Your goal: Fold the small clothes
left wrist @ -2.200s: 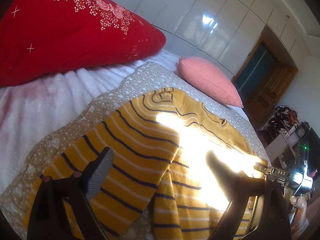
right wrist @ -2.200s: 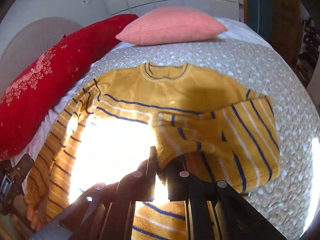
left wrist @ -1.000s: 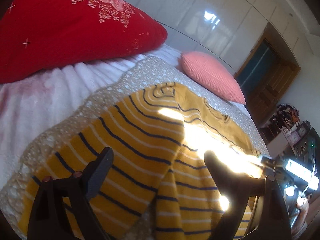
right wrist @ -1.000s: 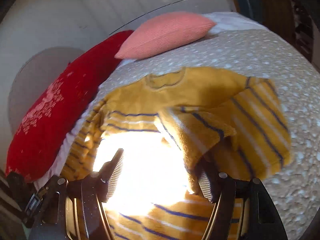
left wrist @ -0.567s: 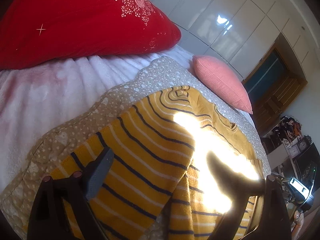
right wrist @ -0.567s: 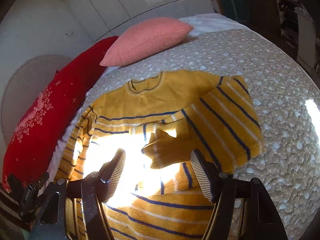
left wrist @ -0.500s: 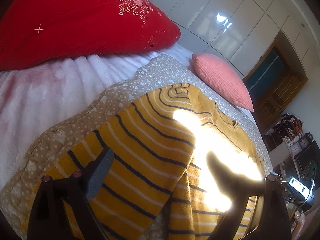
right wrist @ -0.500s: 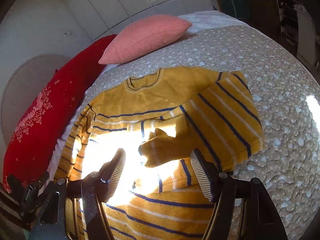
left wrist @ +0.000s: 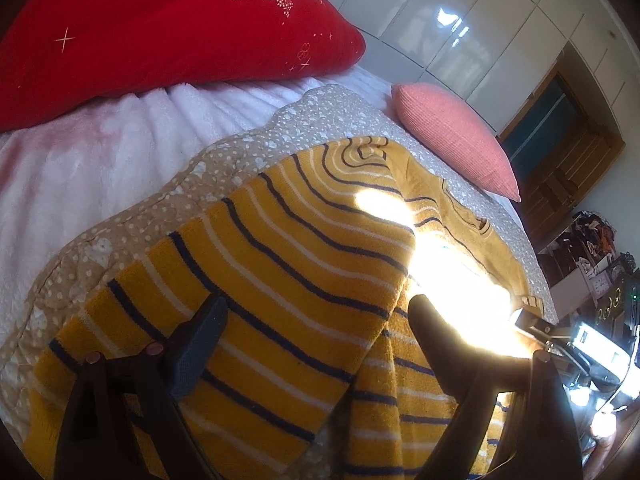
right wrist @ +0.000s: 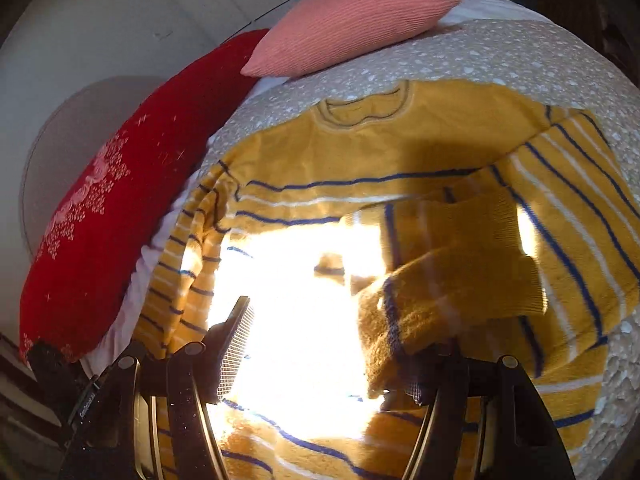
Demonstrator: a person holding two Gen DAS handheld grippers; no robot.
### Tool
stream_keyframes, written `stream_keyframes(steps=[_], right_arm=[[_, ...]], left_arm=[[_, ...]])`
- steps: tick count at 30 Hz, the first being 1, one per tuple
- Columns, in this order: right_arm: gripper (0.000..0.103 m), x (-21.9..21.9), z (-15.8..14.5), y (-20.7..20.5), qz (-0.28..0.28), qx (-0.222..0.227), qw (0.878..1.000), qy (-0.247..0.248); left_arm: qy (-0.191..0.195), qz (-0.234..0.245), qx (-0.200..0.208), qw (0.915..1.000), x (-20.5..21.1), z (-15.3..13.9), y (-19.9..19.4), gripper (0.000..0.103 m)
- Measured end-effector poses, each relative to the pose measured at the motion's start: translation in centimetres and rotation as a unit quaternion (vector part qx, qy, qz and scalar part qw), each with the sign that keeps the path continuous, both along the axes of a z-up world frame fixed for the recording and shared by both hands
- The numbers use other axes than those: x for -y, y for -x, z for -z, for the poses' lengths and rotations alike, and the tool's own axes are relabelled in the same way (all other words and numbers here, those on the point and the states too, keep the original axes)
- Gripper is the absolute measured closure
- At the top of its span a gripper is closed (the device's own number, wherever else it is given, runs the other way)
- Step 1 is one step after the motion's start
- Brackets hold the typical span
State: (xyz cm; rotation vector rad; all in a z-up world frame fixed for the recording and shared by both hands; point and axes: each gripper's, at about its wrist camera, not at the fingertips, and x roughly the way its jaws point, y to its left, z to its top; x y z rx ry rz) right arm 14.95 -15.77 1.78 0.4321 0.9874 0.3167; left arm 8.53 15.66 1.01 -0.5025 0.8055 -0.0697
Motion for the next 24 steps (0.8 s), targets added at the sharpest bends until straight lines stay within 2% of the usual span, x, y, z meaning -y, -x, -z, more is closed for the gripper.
stream_keyframes(steps=[3,6,10,16,21,24], right_arm=[[0.028,-2.0,0.6,0.9,-0.040,-0.005,0.999,0.004],[0.028,-1.5,-0.1,2.5,-0.073,0.009,0.997,-0.003],[0.028,1.0,-1.5,4.4,-0.054,0.038,0.996,0.052],[0.028,4.7,-2.3,4.8,0.010,0.050,0.997,0.060],[0.028,2.8,-1.9,4.2,0.001,0.047,0.996,0.077],[0.028,-0.3,-1.9,3.9,-0.026,0.056,0.993,0.096]], left_arm=[[0.007,-0.002,-0.004,1.0000,-0.3,0.4,-0.2,0.012],[0.001,0.000,-0.005,1.0000,0.0,0.4,-0.2,0.012],[-0.027,0.005,-0.006,0.9996,1.1,0.4,-0.4,0.011],[-0.025,0.005,-0.003,0.9997,1.0,0.2,-0.4,0.011],[0.001,0.014,0.023,0.9996,0.5,-0.8,0.2,0.011],[-0.004,0.011,0.041,0.9991,0.3,-1.8,0.7,0.011]])
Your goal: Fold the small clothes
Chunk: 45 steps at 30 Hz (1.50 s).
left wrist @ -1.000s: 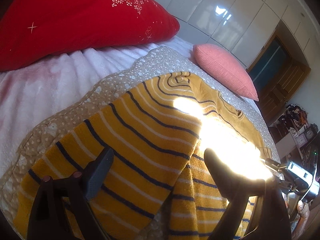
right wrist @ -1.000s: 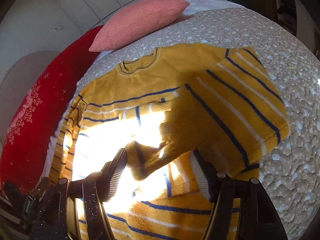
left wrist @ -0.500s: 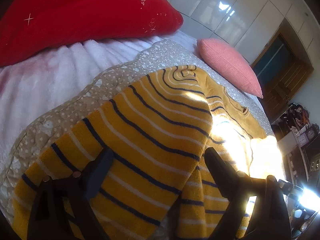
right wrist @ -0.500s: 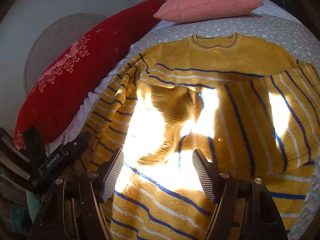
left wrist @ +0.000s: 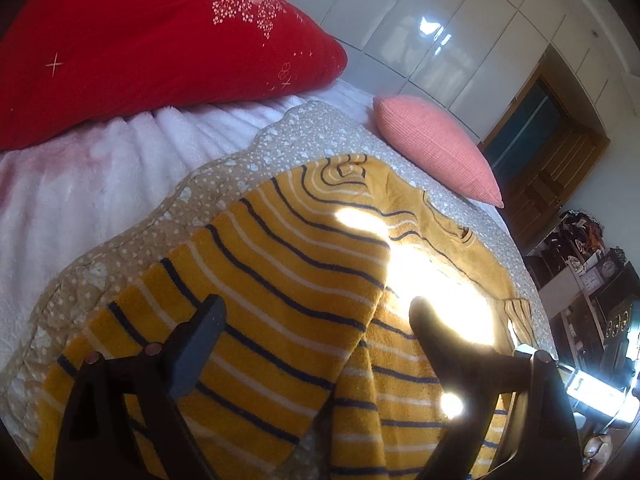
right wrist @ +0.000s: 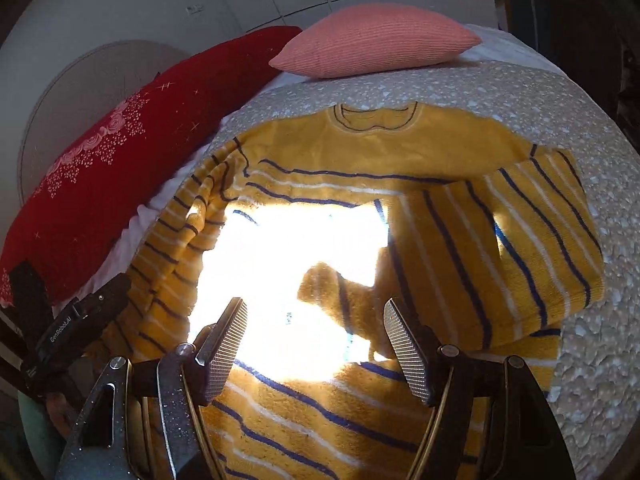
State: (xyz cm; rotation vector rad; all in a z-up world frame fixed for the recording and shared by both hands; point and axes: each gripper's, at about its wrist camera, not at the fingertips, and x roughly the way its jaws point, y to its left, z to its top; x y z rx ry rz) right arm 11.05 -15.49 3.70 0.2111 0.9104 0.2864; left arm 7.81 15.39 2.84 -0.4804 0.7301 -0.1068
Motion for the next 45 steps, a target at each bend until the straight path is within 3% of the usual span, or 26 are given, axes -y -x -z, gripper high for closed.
stream_keyframes(steps=[7,14,15,18,21,25,29,32,35,42,44,45], right_arm=[[0.028,-6.4,2.1,-0.8,-0.061,-0.002,0.995,0.074],[0.028,-7.8,1.2,-0.7,-0.059,0.018,0.995,0.080],[0.034,-8.2,1.4,-0.9,-0.059,0.015,0.995,0.083],[0.091,-8.5,2.4,-1.9,-0.057,-0.011,0.996,0.072],[0.092,-7.6,1.8,-1.7,-0.036,-0.007,0.999,0.039],[0.092,-6.3,-1.4,-1.6,-0.022,0.010,1.000,-0.006],[0.092,-6.4,-4.4,-4.5,-0.006,0.016,0.999,-0.040],[0.092,-7.6,-4.4,-7.8,0.008,0.001,0.998,-0.058],[0.100,-9.2,-2.5,-10.8,0.020,-0.029,0.996,-0.085],[0.100,-13.7,-1.2,-12.7,0.007,-0.025,1.000,-0.016],[0.086,-13.6,-1.0,-11.8,-0.011,-0.035,0.999,0.012],[0.064,-13.3,-1.0,-11.1,-0.021,-0.030,0.999,0.026]], left_arm=[[0.034,-0.032,-0.014,0.9988,-2.7,0.3,0.0,0.011],[0.065,-0.043,-0.022,0.9967,-4.0,0.6,-0.1,0.011],[0.060,-0.042,-0.021,0.9971,-3.8,0.5,-0.1,0.011],[0.047,-0.044,-0.016,0.9978,-3.5,0.4,0.1,0.011],[0.053,-0.056,-0.016,0.9969,-4.1,0.5,0.2,0.011],[0.070,-0.063,-0.028,0.9951,-4.7,1.0,-0.1,0.011],[0.062,-0.062,-0.037,0.9955,-4.4,1.2,-0.3,0.011],[0.064,-0.061,-0.037,0.9954,-4.5,1.2,-0.2,0.011],[0.070,-0.059,-0.039,0.9950,-4.6,1.3,-0.3,0.011],[0.068,-0.050,-0.045,0.9954,-4.8,1.5,-0.5,0.011],[0.072,-0.046,-0.052,0.9950,-4.9,1.7,-0.8,0.011],[0.071,-0.043,-0.054,0.9950,-4.9,1.7,-0.9,0.011]])
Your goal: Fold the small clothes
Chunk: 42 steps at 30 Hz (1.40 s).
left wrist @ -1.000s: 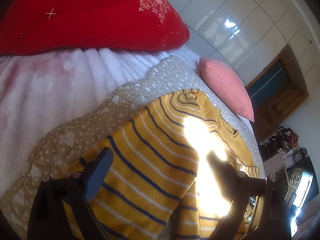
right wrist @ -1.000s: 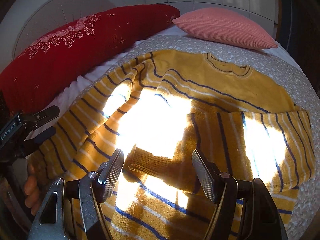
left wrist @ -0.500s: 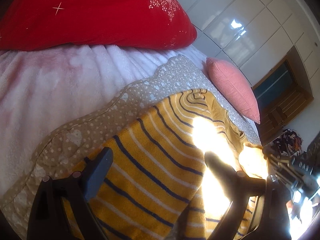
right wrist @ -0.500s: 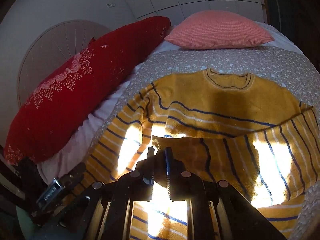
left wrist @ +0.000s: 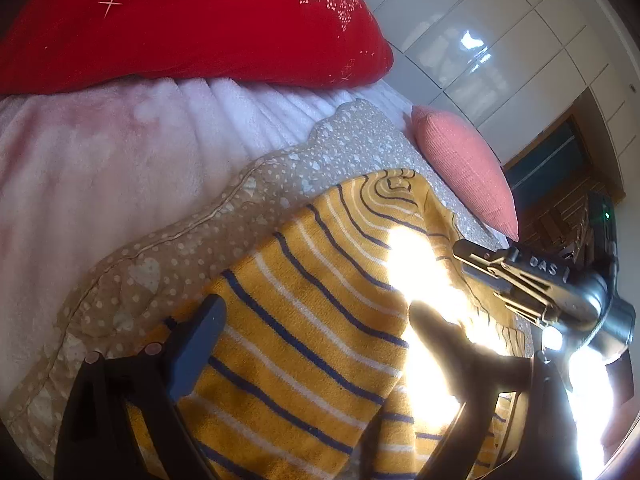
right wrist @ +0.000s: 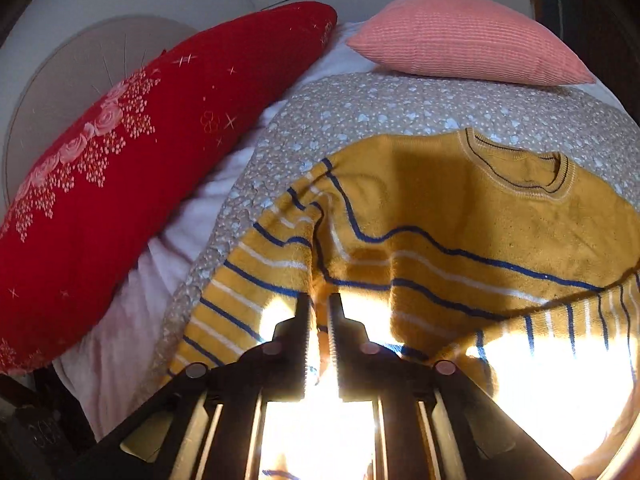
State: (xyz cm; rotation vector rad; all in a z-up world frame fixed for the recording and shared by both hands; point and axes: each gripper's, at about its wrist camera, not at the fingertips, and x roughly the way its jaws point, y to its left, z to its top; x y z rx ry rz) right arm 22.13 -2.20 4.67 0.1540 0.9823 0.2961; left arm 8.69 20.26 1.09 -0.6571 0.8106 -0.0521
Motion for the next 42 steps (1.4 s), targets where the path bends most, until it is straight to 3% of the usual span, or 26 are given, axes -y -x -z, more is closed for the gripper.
stream_keyframes(steps=[2,6,7,8,9,10,15,21,27,31,34,37,38,40,42], right_arm=[[0.035,0.7,0.1,1.7,-0.015,0.014,1.000,0.020],[0.033,1.7,1.1,3.9,-0.023,0.013,0.998,0.056],[0.037,1.8,1.4,4.2,-0.018,0.017,0.997,0.078],[0.048,1.9,1.8,4.4,-0.015,0.018,0.995,0.102],[0.091,2.1,2.1,4.4,-0.020,0.011,0.994,0.109],[0.099,2.6,2.1,4.4,-0.013,0.007,0.994,0.105],[0.099,4.3,-1.1,5.4,0.026,0.054,0.997,0.047],[0.099,1.9,-3.0,2.9,0.028,0.057,0.998,0.009],[0.099,-1.3,-1.6,-2.4,0.045,0.025,0.998,-0.027],[0.098,-3.5,1.3,-4.4,0.025,0.010,0.999,0.030],[0.085,-3.0,1.7,-2.9,0.021,0.015,0.999,0.025],[0.058,-2.3,0.5,0.1,0.008,0.056,0.996,0.062],[0.053,-2.1,-0.1,1.2,0.004,0.072,0.995,0.073],[0.035,-1.9,-1.2,3.5,-0.017,0.083,0.993,0.077],[0.031,-2.3,-1.6,6.0,-0.064,0.072,0.994,0.042]], left_arm=[[0.000,0.006,-0.001,1.0000,0.1,0.0,-0.1,0.011],[-0.004,0.012,-0.003,0.9999,0.4,0.0,-0.1,0.011],[-0.004,0.011,-0.003,0.9999,0.4,0.0,-0.1,0.011],[-0.003,0.011,-0.003,0.9999,0.4,0.0,-0.1,0.011],[-0.001,0.009,-0.002,1.0000,0.4,0.0,-0.1,0.011],[0.002,0.008,-0.002,1.0000,0.2,0.1,-0.1,0.011],[0.003,0.001,-0.001,1.0000,0.0,0.0,0.2,0.011],[0.001,0.003,0.005,1.0000,0.3,-0.3,0.5,0.011],[0.003,0.004,0.006,1.0000,0.1,-0.4,0.5,0.011],[0.008,0.012,0.020,0.9997,-0.2,-1.0,0.8,0.011],[0.017,0.018,0.038,0.9990,-0.8,-1.7,1.2,0.011],[0.023,0.004,0.055,0.9982,-3.3,-2.9,1.9,0.011],[0.019,-0.020,0.061,0.9977,-4.8,-3.3,2.4,0.011],[0.000,-0.094,0.065,0.9934,-8.1,-3.7,4.0,0.011],[-0.015,-0.177,0.055,0.9826,-11.5,-3.3,5.6,0.010]])
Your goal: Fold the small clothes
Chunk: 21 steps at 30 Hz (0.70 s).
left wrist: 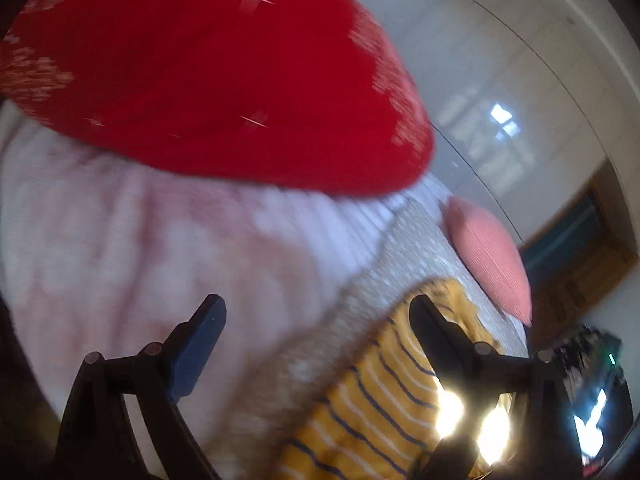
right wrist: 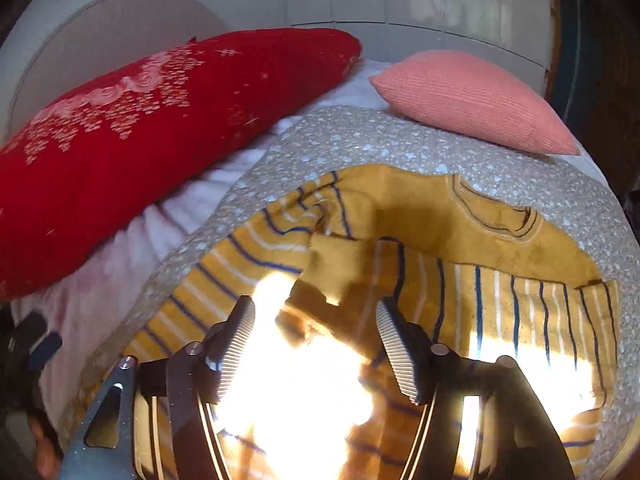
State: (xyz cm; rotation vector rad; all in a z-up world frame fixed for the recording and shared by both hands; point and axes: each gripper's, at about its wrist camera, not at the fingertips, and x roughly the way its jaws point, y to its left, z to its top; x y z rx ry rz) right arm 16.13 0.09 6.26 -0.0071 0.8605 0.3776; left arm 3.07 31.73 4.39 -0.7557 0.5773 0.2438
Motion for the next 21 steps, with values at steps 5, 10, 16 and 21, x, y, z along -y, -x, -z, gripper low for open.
stream_keyframes(steps=[5,10,16,21], right_arm=[[0.027,-5.6,3.3,7.2,-0.155,-0.042,0.987,-0.023],[0.027,-11.2,6.1,13.0,-0.258,0.003,0.965,0.045],[0.025,-12.4,5.7,16.7,-0.293,0.061,0.951,0.074],[0.042,-13.5,7.3,16.7,-0.302,0.056,0.944,0.121]], left_arm=[[0.022,-0.106,-0.041,0.9933,-5.2,2.5,2.0,0.010],[0.011,-0.120,-0.051,0.9914,-5.5,3.0,2.5,0.010],[0.010,-0.118,-0.059,0.9912,-5.5,3.2,2.3,0.010],[0.007,-0.116,-0.062,0.9913,-5.3,3.5,2.1,0.010]])
